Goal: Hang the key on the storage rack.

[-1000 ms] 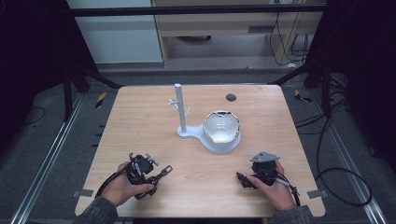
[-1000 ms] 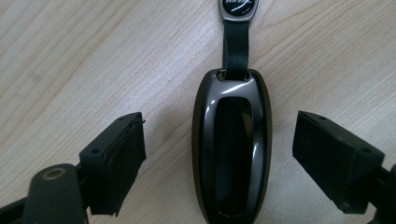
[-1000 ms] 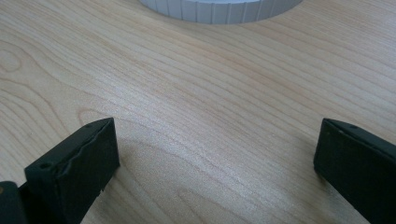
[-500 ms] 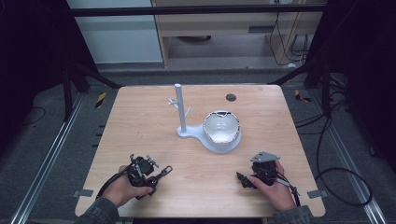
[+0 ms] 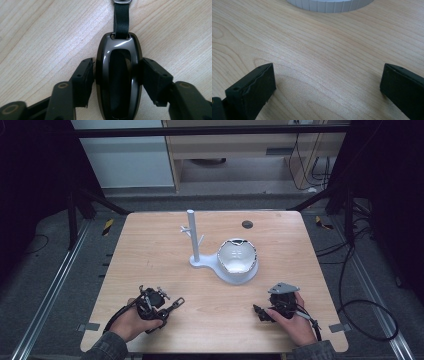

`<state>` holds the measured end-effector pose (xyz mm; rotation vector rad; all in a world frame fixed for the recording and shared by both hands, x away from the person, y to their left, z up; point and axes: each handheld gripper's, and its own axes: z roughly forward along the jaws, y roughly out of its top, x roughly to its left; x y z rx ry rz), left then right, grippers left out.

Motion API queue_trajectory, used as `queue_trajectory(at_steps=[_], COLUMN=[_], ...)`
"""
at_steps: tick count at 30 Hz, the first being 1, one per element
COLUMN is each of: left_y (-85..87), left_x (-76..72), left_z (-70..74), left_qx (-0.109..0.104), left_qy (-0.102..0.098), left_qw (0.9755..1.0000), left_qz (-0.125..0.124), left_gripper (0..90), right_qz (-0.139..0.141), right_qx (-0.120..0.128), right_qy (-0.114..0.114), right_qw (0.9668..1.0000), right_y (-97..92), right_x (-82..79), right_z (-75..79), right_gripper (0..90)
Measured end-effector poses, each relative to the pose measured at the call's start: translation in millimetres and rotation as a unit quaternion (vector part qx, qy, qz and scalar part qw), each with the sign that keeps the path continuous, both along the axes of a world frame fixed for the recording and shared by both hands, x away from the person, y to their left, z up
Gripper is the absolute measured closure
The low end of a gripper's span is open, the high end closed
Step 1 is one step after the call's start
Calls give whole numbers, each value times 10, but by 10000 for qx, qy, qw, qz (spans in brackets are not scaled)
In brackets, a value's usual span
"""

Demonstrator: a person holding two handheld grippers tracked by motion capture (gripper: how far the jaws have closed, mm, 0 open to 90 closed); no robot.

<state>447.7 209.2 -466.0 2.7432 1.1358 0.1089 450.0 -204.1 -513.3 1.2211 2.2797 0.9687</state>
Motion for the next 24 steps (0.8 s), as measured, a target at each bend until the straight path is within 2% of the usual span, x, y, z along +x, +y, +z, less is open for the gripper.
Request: queue_trajectory(at_steps=[4,10,13,14,17,18,19,20,24], left_y=[-1,39,71,71,75,75,77,77,90], left_x=[-3,-3,6,6,18,18,27,27,57], left_z=[5,19,114,114,251,251,321,321,485], left_qx=[21,-82,-226,-226,-290,-290,-405,-405,-587], left_qy=[-23,-152,-307,-307,-528,-528,-651,-651,-886], left_qw=[10000,9998,9993,9993,9982,9982,9971,9971,9943], left_qz=[-19,-33,-4,-4,-50,-50,-24,-24,-9], left_gripper=[481,486,487,487,488,488,488,488,488], right_qz=[3,3,-12,-12,3,3,4,-9,0], right_qx=[-2,-3,7,7,-2,-2,-3,6,-1], right_qy=[-6,-7,11,11,-6,-6,-7,5,1], right_qw=[10000,10000,10000,10000,10000,10000,10000,10000,10000], right_y=[0,-1,2,2,-1,-1,-1,1,0], right_x=[1,1,-2,-2,1,1,1,-1,0], right_z=[0,0,0,0,0,0,0,0,0], right_gripper=[4,4,4,4,4,4,4,4,4])
